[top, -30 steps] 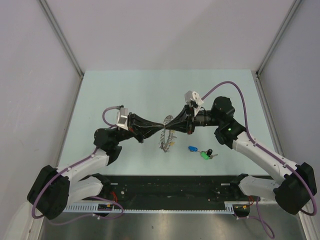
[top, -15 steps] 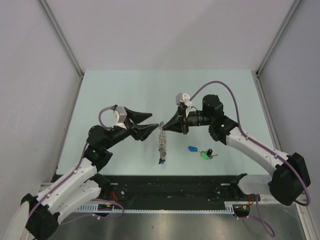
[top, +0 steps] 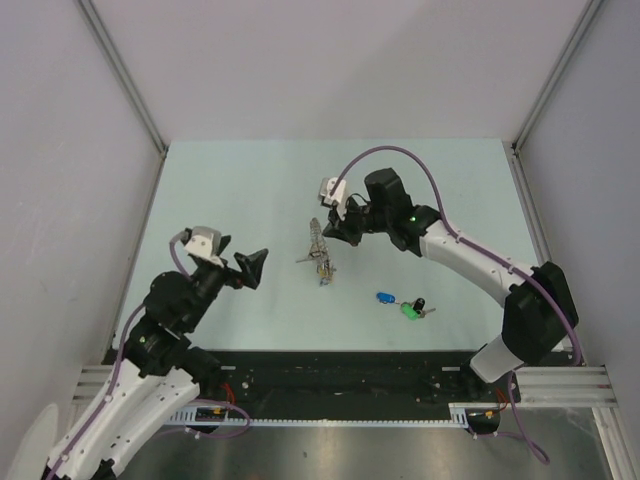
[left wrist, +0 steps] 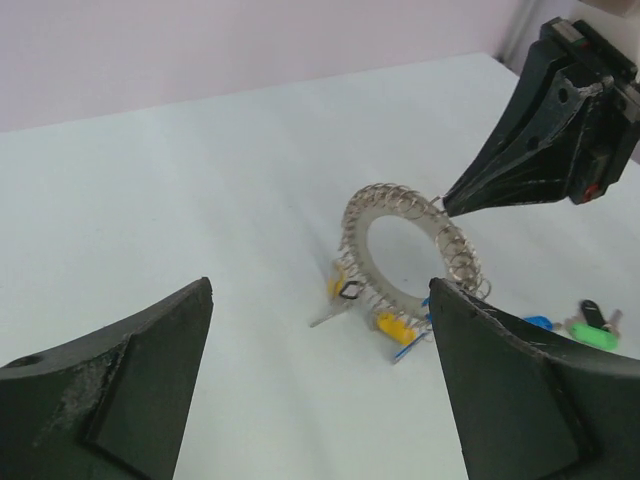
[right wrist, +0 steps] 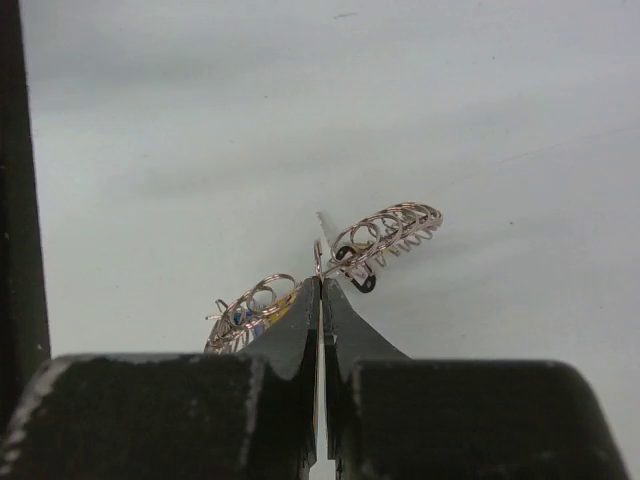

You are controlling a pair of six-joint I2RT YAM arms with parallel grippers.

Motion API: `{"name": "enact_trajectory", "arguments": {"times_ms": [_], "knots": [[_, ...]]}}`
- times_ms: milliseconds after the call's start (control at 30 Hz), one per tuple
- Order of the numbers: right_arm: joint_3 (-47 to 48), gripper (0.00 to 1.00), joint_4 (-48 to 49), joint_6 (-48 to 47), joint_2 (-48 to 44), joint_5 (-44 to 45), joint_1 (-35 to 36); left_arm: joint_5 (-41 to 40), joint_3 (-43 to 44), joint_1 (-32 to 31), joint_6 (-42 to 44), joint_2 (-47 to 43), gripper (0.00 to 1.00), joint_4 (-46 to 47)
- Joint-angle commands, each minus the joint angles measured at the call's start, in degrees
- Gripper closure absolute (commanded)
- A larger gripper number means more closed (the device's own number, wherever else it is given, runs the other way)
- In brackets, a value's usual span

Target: Put the keys on the keyring

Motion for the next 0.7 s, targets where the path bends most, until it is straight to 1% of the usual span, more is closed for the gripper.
{"name": "enact_trajectory", "arguments": {"times_ms": [0, 67, 100, 233, 367, 467, 600, 667], "knots": [[7.37, 1.0, -4.27, -7.34, 3.32, 6.33, 1.84, -8.65, -1.65, 0.26, 1.63, -6.59, 0.04, -5.6], [7.47, 1.0, -4.9, -6.56, 4.56, 5.99, 2.71, -8.13, -2.62, 0.26, 1.8, -8.7, 0.04, -6.13], [7.47, 1.0, -5.07, -5.86, 5.0, 4.42, 2.98, -7.78, -3.58, 0.34, 1.89, -10.62, 0.03, -6.39], [7.21, 1.0, -6.65, -2.69, 7.72, 1.42, 5.7, -4.53, -4.56, 0.26, 2.5, -13.36, 0.02, -7.18], [5.63, 1.0, -5.69, -0.32, 10.79, 0.45, 11.75, -5.14, -4.73, 0.26, 3.29, -15.3, 0.02, -6.4], [3.17, 1.0, -3.15, 1.61, 12.99, -1.91, 13.61, -5.93, -5.08, 0.34, 3.38, -17.49, 0.01, -5.87], [-1.05, 1.0, 4.66, 6.18, 14.49, -3.86, 16.07, -6.28, -5.87, 0.26, 2.77, -19.52, 0.01, -5.78], [-2.54, 1.0, 6.26, 7.07, 15.37, -4.04, 16.78, -6.37, -5.96, 0.26, 2.86, -19.96, 0.01, -5.78]]}}
